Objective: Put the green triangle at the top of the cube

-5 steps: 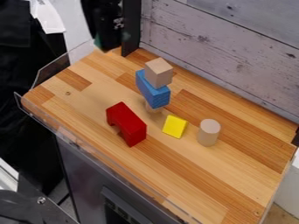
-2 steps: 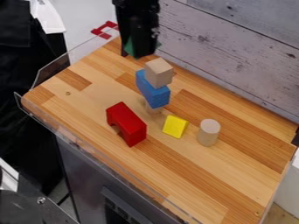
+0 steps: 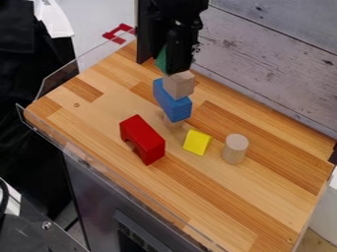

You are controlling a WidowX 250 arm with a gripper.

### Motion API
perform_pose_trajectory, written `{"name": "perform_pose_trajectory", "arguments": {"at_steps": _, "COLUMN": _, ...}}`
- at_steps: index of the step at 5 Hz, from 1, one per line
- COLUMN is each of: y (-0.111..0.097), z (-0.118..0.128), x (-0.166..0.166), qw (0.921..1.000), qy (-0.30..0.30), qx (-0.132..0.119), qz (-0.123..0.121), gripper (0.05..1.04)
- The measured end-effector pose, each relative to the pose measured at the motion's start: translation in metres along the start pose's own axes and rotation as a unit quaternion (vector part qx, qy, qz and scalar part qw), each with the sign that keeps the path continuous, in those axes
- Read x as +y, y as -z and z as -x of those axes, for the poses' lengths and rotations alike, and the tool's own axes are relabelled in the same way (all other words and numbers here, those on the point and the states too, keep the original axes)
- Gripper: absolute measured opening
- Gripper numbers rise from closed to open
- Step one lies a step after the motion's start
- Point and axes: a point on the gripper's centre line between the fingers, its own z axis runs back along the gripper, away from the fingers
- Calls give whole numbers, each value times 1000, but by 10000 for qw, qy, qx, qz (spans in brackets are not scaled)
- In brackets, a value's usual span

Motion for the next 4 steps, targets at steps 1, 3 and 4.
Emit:
{"name": "perform_pose_trajectory", "arguments": {"at_steps": 1, "y": 4, "z": -5, "x": 4, "qw": 9999, "qy": -169, "qx": 31, "qz": 8, "gripper": 567}}
{"name": "perform_pose_trajectory", "arguments": {"at_steps": 3, "y": 14, "z": -17, "x": 13, "qw": 9994, "qy": -290, "qx": 178, "qz": -113, "gripper": 567}}
{"name": "perform_pose_trajectory", "arguments": {"at_steps": 4, "y": 19, "z": -23, "x": 13, "qw": 9992, "qy": -279, "qx": 247, "qz": -145, "gripper": 567}}
